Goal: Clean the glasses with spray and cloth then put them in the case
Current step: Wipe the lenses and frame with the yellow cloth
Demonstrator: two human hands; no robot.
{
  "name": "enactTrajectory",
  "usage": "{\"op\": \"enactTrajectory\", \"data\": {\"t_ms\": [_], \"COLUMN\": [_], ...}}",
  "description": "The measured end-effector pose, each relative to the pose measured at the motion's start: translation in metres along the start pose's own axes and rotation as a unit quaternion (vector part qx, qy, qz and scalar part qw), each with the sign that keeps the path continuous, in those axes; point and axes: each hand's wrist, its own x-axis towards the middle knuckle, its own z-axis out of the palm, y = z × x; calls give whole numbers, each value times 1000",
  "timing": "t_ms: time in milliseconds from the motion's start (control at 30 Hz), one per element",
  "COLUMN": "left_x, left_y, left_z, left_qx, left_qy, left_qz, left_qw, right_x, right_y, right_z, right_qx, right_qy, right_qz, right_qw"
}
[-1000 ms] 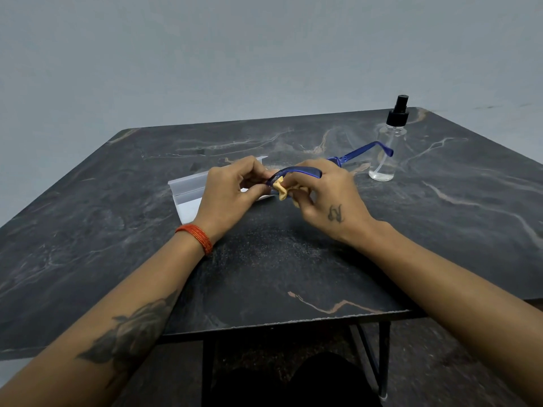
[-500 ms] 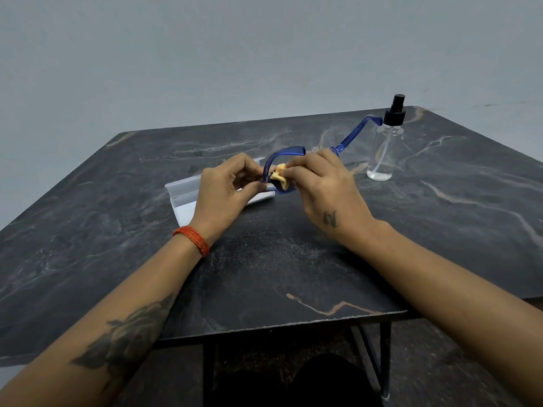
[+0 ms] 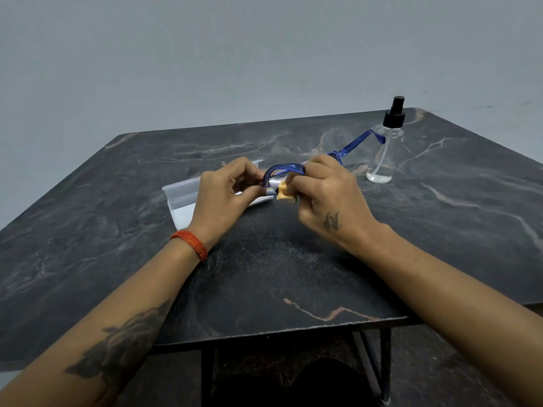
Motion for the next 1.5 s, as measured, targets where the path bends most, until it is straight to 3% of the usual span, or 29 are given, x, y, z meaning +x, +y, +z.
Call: {"op": "enactTrajectory", "data": {"t_ms": [167, 433, 567, 733, 1067, 1233, 1500], "left_x": [1, -1, 0, 0, -1, -1, -1], "left_y": [-1, 3, 2, 2, 3, 1, 2], "left_z": [1, 0, 0, 1, 2, 2, 3], "left_qx": [6, 11, 7, 4, 3, 5, -6], "left_qy": [3, -13, -10, -9, -11, -11, -10], "left_qz": [-1, 8, 4, 7, 16, 16, 7], "left_qw": [1000, 1000, 1000, 1000, 1000, 1000, 1000], "right_x": [1, 0, -1, -1, 0, -1, 0], "right_y": [2, -1, -2, 0, 2, 0, 5], "right_z": [4, 5, 1, 5, 6, -2, 3], "right_qx": [-37, 17, -59, -97, 6, -56, -111], "right_qy": [18, -24, -8, 7, -24, -29, -7], "right_qz": [21, 17, -18, 1, -7, -50, -15], "right_qw": [999, 999, 998, 995, 1000, 997, 994]}}
